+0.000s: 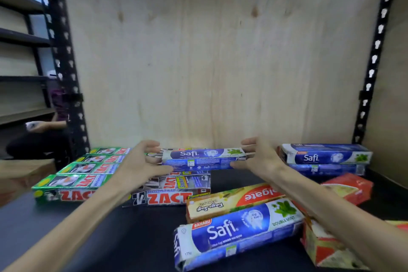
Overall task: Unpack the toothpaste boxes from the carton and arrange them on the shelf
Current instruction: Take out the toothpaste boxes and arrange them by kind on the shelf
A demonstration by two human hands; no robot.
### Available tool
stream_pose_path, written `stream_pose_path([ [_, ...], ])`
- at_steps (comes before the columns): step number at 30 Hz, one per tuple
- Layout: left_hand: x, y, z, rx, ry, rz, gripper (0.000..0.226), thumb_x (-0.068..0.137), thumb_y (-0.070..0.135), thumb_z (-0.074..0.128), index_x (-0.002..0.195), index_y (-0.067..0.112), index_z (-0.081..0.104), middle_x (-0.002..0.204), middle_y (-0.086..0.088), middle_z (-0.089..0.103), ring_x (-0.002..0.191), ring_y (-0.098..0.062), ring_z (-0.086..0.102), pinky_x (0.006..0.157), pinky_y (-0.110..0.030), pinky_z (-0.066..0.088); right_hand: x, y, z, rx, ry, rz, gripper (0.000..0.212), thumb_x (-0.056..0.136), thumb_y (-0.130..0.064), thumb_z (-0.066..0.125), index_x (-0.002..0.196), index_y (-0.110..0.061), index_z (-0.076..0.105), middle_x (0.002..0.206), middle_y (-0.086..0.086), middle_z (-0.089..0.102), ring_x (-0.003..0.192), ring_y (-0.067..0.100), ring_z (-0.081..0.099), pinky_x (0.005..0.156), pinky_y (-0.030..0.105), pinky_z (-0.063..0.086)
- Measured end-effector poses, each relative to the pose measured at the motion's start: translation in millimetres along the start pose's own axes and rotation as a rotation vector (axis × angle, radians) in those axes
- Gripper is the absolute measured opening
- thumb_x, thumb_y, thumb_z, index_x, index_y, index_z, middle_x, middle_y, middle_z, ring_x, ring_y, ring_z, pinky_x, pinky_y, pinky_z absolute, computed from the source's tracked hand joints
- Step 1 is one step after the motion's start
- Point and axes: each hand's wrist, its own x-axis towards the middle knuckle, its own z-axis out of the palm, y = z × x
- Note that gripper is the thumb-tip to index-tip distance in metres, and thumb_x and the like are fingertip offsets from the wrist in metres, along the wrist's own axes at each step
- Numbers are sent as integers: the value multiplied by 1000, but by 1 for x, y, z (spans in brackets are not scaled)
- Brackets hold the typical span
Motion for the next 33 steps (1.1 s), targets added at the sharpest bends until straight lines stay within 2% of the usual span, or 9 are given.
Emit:
stream_pose_path([
  [4, 5, 5, -5, 93, -170, 51, 74, 69, 25, 90, 134, 25, 55, 113, 11, 69, 88, 2, 71, 70, -13, 53, 0, -2, -6, -142, -37, -96, 67, 65, -10, 92, 121, -17, 56, 110, -3, 63, 95, 11, 65, 85, 28, 55],
  [7, 3, 7, -3, 162, -158, 102, 56, 73, 32, 86, 124, 30, 63, 106, 18, 67, 83, 6, 68, 64, -7, 48, -4, 3, -10, -179, -76, -113, 63, 68, -17, 91, 122, -21, 58, 110, -9, 66, 95, 5, 66, 83, 23, 55],
  [11, 7, 5, -1, 216, -134, 99, 38, 75, 37, 84, 108, 35, 65, 96, 9, 71, 77, -8, 72, 67, -20, 56, -4, 4, -14, -202, -164, -105, 65, 72, -26, 88, 128, -24, 57, 111, -9, 69, 100, 6, 67, 93, 31, 55],
  [14, 17, 12, 1, 222, -158, 67, 39, 73, 36, 86, 106, 32, 66, 96, 6, 75, 81, -13, 74, 80, -36, 59, -1, -1, -18, -241, -157, -94, 63, 72, -35, 87, 126, -24, 58, 111, -6, 68, 99, 8, 65, 87, 26, 53],
  [19, 46, 37, 36, 351, -192, 149, 41, 77, 41, 82, 111, 26, 65, 101, 8, 70, 88, -7, 68, 69, -22, 49, 25, -6, -55, -386, -99, -74, 53, 71, -38, 87, 117, -21, 67, 105, -3, 69, 96, 15, 67, 91, 36, 54],
  [23, 80, 48, 83, 466, -230, 227, 37, 78, 40, 81, 106, 21, 64, 96, 5, 70, 81, -4, 65, 64, -18, 47, 49, 4, -87, -579, -60, -122, 45, 74, -33, 86, 112, -15, 70, 107, 3, 70, 94, 19, 66, 88, 33, 53],
  [27, 94, 39, 112, 495, -254, 262, 36, 80, 42, 80, 106, 20, 69, 93, 5, 73, 85, -8, 68, 74, -24, 53, 65, 24, -94, -766, -102, -145, 39, 75, -38, 84, 105, -17, 72, 94, -1, 69, 88, 18, 63, 84, 33, 52],
  [31, 102, 42, 120, 582, -277, 293, 43, 76, 40, 84, 112, 18, 74, 63, 17, 54, 59, 1, 51, 54, -12, 36, 73, 31, -93, -841, -63, -218, 15, 81, -32, 79, 86, -18, 76, 81, -4, 73, 79, 14, 66, 77, 31, 54],
  [33, 104, 41, 124, 630, -256, 322, 41, 76, 35, 84, 112, 17, 75, 63, 16, 51, 57, 0, 47, 51, -10, 34, 74, 30, -90, -858, -77, -237, 24, 78, -45, 79, 87, -24, 73, 82, -10, 71, 79, 11, 65, 80, 32, 53],
])
